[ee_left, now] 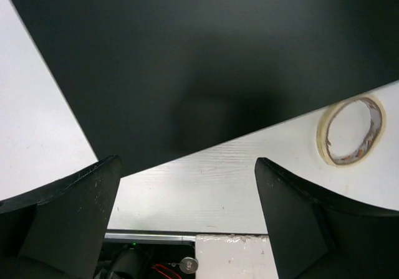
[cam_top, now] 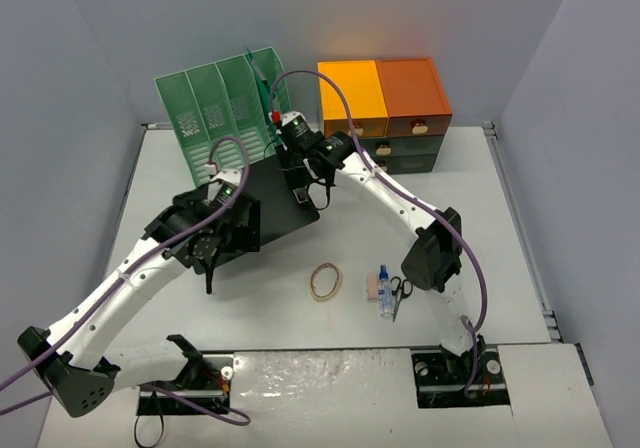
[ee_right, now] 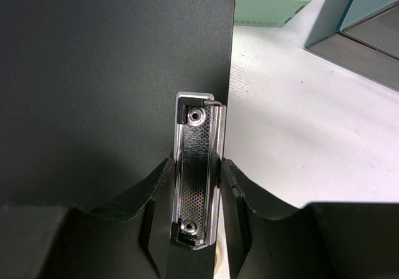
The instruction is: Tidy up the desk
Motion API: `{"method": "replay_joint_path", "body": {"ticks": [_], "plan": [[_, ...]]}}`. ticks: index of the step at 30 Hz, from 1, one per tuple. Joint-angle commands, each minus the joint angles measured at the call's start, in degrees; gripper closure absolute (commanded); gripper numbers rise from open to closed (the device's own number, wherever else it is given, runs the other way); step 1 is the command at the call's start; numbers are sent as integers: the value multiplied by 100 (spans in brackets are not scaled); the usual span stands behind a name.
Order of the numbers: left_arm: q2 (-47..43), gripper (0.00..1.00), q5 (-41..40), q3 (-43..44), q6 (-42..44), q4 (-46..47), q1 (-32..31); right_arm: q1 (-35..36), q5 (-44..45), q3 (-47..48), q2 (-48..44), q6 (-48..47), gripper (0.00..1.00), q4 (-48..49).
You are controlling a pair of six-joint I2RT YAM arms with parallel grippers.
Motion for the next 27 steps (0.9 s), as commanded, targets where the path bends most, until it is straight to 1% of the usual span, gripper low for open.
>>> {"method": "replay_joint_path", "body": {"ticks": [1, 4, 6, 8, 16, 17, 22, 23, 27], "plan": [[-123, 14, -852, 447, 37, 14, -276, 117, 460, 421, -552, 83, 100, 6], [-204, 14, -787, 592, 177, 106, -296, 134, 778, 444, -559, 25, 100, -39], [-161, 14, -821, 653, 375, 113, -357, 126, 802, 513, -520, -23, 100, -57], [-108, 14, -965, 722, 668, 143, -550, 126, 773, 634, -475, -39, 100, -97], [405, 14, -2218, 1052, 1531, 65, -1924, 96, 439, 805, -393, -21, 100, -238], [527, 14, -2433, 1101, 1656, 45, -2181, 88, 397, 800, -393, -20, 100, -252], [1298, 13, -3677, 1287, 2264, -74, -3014, 47, 270, 799, -402, -13, 100, -310], [1538, 13, -3819, 1305, 2335, -91, -3119, 47, 253, 799, -402, -13, 100, -319], [1897, 13, -4391, 1231, 2726, 71, -3511, -8, 142, 799, -429, 3, 100, -361]]}}
